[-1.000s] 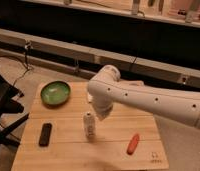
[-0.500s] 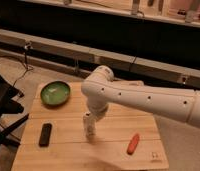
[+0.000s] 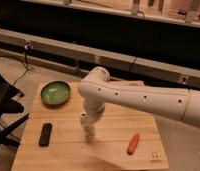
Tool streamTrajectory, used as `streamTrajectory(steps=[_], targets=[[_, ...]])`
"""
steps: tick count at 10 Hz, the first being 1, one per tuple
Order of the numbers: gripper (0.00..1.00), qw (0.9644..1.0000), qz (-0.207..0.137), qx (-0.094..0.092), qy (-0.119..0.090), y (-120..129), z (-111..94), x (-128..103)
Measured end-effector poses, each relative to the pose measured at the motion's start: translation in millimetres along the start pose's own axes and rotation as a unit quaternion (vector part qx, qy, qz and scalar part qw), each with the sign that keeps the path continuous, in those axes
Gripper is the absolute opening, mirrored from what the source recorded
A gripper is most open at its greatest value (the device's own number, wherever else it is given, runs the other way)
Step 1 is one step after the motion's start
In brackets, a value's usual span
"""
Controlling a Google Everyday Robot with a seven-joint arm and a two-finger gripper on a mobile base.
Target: Knock the bottle over
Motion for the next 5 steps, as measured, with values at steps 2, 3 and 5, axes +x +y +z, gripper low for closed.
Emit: streamTrajectory(steps=[2,3,5], targets=[[0.19,0.9998,-0.016,-0.001,-0.013,-0.9,5.3,-8.9],[0.19,0.9996,-0.021,0.0,-0.017,-1.6,6.4,-11.4],[0.19,0.9994,-0.026,0.0,-0.023,-2.6,8.3,-14.0]])
